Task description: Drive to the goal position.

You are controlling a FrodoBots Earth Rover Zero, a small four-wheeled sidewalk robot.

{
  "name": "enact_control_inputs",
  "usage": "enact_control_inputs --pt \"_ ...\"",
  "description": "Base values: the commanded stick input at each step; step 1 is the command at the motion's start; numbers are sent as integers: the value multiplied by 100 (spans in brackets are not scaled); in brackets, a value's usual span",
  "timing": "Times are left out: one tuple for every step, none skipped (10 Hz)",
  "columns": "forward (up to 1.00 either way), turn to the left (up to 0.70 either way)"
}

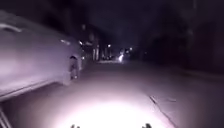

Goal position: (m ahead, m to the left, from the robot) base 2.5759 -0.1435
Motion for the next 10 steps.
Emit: enact_control_inputs --pt "70 0" --pt "70 0" --pt "70 0" --pt "70 0" --pt "70 0" --pt "70 0" --pt "70 0" --pt "70 0" --pt "70 0" --pt "70 0"
